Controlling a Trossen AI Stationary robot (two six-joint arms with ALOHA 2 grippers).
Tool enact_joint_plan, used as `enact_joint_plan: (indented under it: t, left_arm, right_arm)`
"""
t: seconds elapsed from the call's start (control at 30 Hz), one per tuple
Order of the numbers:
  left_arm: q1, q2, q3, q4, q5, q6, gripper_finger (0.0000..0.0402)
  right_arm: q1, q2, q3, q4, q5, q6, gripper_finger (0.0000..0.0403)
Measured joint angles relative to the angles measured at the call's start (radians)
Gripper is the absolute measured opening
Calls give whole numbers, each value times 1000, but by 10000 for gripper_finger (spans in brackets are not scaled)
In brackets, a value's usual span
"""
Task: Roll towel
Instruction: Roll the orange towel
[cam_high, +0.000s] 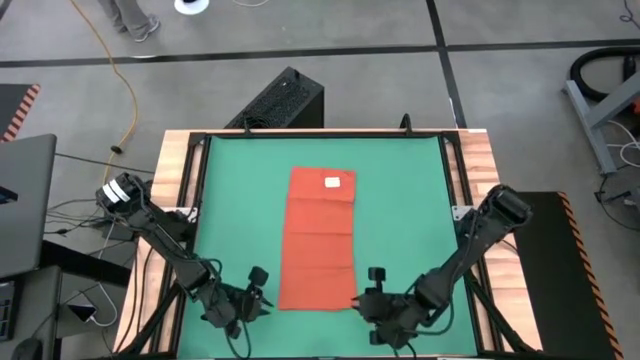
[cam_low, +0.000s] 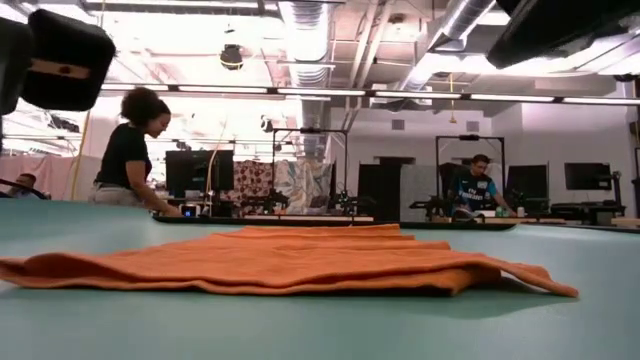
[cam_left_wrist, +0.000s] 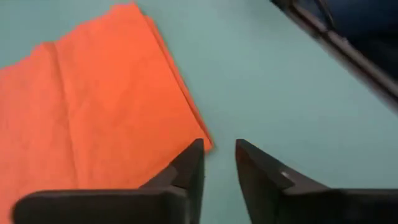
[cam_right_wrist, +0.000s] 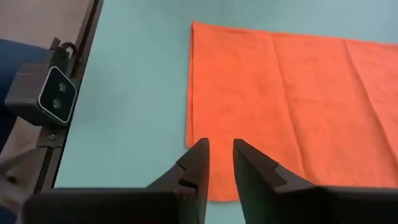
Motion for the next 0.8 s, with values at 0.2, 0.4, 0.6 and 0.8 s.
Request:
enact_joint_plan:
  t: [0.2, 0.4, 0.6, 0.8]
  left_arm:
    - [18, 1, 0, 33, -93, 193, 165]
    - [37, 75, 0, 43, -55, 250, 197]
    - [38, 183, 0, 136, -85, 299, 199]
    - [46, 232, 1, 153, -104, 321, 198]
  right_arm:
    - [-4, 41, -2, -5, 28, 36, 129]
    - [-17, 59, -2, -3, 13, 55, 148]
    - [-17, 61, -2, -7, 7, 65, 149]
    - [-17, 61, -2, -12, 7, 97, 146]
